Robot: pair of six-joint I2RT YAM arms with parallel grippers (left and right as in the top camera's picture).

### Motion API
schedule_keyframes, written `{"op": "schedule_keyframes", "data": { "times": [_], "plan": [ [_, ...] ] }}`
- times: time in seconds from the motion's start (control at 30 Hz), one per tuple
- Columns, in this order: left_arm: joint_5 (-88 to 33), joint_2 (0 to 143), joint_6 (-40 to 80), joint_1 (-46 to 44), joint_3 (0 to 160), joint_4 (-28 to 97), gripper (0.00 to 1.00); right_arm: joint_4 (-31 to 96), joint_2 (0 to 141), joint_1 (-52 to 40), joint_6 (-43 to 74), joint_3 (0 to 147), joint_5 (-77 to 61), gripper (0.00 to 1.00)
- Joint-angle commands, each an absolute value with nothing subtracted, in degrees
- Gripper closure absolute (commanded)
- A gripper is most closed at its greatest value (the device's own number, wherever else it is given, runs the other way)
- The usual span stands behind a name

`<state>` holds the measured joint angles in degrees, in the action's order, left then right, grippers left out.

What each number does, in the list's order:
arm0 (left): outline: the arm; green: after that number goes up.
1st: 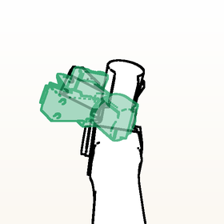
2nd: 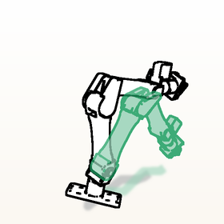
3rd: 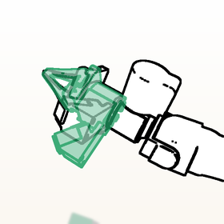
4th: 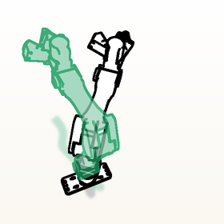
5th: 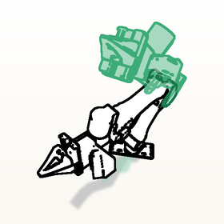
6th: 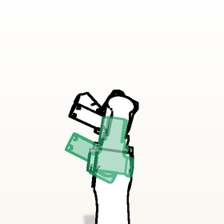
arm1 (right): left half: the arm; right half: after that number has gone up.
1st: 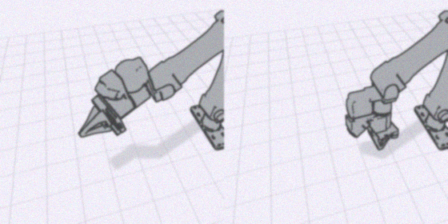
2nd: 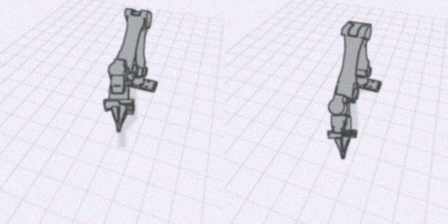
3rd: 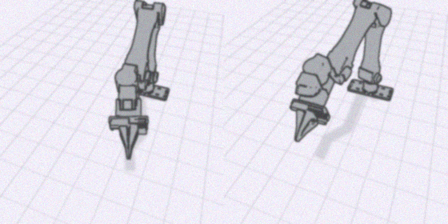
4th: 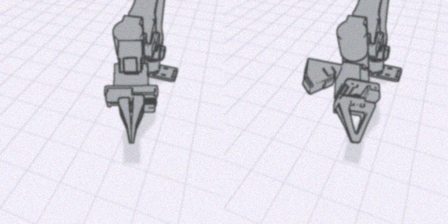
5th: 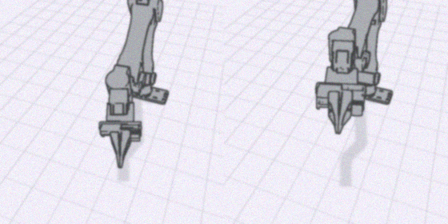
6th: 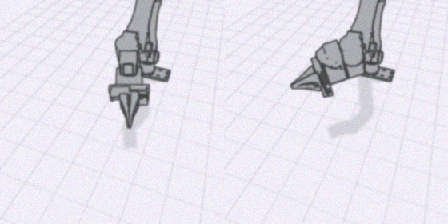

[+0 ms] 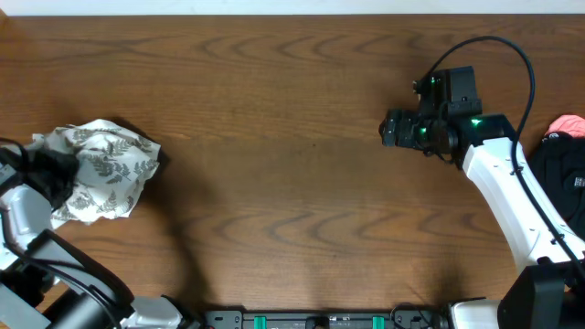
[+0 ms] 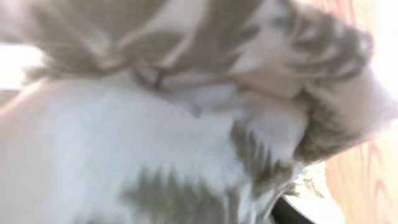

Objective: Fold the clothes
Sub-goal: 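Place the cloth at the table's left side with the left gripper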

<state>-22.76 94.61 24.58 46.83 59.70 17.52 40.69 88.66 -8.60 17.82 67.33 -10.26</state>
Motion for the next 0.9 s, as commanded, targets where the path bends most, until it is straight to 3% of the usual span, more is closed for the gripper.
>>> {"op": "schedule_keyframes", "data": {
  "times": [0.0,0.1,0.13,0.47,0.63,0.73,0.77,0.87],
  "plan": [
    [-23.42,93.8,23.59,48.66,59.9,17.76,0.18,40.97,88.84,-9.06,17.69,67.4,-9.87,0.14],
    [-23.97,90.65,23.55,50.41,59.92,19.49,0.03,40.95,88.84,-9.06,17.5,67.4,-9.82,0.14],
    [-23.97,88.75,23.55,51.2,59.92,20.36,0.02,40.95,88.84,-9.06,17.5,67.4,-9.82,0.14],
    [-29.28,64.69,23.59,54.83,59.92,24.53,0.02,38.5,88.84,-8.99,17.52,67.4,-9.82,0.14],
    [-31.46,67.22,22.04,52.31,59.9,26.3,0.04,37.41,88.84,-9.04,17.54,67.4,-9.82,0.13],
    [-31.48,72.29,20.32,51.81,59.9,24.67,0.5,37.54,88.84,-9.08,17.56,67.4,-9.89,0.13],
    [-31.46,74.65,19.49,51.81,59.9,23.49,0.69,37.74,88.84,-9.08,17.56,67.4,-9.89,0.13],
    [-31.31,81.25,15.64,51.81,59.9,20.18,0.92,38.17,88.84,-9.08,17.61,67.4,-9.91,0.14]
  ]
}}
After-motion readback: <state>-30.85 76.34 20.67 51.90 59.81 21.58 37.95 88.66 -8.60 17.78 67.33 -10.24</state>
